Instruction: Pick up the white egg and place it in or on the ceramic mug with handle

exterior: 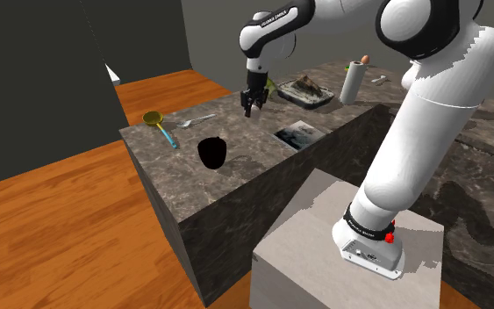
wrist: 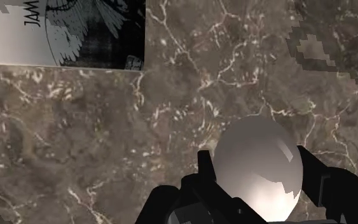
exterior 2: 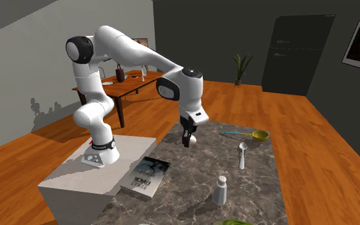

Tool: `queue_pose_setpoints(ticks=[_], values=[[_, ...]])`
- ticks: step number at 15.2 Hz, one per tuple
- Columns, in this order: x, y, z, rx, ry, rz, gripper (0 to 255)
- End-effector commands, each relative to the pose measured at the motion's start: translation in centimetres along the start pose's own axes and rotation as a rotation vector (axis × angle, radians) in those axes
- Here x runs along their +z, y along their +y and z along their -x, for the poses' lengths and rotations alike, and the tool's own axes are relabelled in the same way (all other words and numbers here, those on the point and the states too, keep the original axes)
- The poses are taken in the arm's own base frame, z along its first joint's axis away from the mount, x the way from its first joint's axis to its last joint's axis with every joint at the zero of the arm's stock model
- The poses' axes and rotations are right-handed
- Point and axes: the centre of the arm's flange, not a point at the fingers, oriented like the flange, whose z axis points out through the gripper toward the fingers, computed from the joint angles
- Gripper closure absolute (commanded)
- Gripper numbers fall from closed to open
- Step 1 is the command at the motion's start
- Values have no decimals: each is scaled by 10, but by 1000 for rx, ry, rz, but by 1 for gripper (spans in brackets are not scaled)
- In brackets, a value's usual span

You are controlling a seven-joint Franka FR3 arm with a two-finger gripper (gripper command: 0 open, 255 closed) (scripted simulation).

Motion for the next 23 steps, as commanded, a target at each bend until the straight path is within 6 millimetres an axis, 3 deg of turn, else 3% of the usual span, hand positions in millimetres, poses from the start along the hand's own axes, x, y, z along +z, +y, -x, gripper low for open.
queue_pose_setpoints(ticks=[1,14,23], values=[[-12,-3,1,0,0,0,255],[-76,-15,4,0,0,0,255],[-52,-131,17,0,0,0,255]])
